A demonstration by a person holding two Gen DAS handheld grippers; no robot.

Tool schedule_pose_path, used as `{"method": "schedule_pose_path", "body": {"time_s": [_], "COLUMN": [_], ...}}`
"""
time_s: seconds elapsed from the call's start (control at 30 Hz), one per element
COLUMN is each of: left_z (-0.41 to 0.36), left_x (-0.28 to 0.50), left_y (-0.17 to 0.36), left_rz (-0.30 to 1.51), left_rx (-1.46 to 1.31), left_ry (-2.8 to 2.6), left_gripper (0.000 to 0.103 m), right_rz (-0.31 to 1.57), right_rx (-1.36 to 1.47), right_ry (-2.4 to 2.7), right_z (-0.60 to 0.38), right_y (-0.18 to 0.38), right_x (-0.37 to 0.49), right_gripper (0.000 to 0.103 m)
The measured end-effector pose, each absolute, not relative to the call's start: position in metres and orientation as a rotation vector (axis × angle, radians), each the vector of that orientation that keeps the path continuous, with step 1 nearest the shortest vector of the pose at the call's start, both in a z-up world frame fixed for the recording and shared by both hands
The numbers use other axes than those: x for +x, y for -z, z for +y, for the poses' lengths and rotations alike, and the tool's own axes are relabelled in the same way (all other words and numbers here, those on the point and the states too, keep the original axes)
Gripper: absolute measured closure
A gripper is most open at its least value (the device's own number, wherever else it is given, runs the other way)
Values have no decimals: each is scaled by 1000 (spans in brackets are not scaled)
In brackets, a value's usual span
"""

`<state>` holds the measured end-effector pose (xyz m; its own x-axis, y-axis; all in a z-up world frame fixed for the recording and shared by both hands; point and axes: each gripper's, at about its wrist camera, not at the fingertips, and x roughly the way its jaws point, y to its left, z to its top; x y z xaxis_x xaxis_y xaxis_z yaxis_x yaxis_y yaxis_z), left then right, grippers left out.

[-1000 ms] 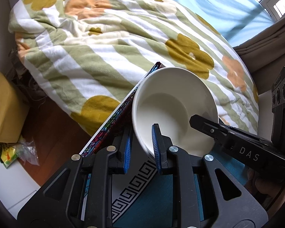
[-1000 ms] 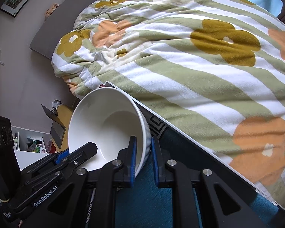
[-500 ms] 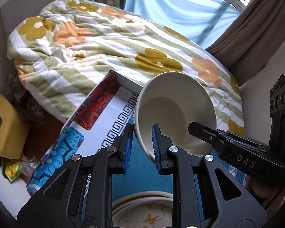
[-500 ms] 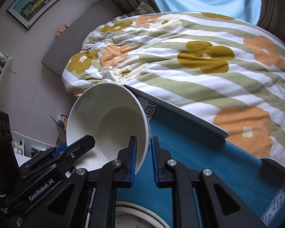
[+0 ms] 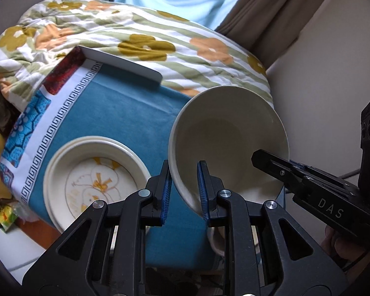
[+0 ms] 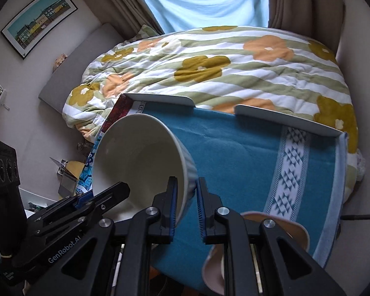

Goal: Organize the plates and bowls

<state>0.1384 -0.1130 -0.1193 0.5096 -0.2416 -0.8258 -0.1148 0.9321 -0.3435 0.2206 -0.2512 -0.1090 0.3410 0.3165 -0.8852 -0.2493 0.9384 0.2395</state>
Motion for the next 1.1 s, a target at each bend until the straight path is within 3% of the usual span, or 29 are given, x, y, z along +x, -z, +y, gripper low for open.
{"method": "schedule_pose_path", "body": {"time_s": [0.5, 1.1], "left_z": [-230, -263], "left_x": [119, 125], "left_y": [155, 199], "left_rz": [1215, 1325], "left_rx": [-179, -19], "left_ry": [301, 265], "left_gripper": [85, 85], "right_rz": [1224, 1313], "right_rx": [250, 217], "right_ry": [-119, -87], "right_z": [-367, -385], "right_y": [139, 184], "right_x": [140, 134], "right_gripper": [89, 89]}}
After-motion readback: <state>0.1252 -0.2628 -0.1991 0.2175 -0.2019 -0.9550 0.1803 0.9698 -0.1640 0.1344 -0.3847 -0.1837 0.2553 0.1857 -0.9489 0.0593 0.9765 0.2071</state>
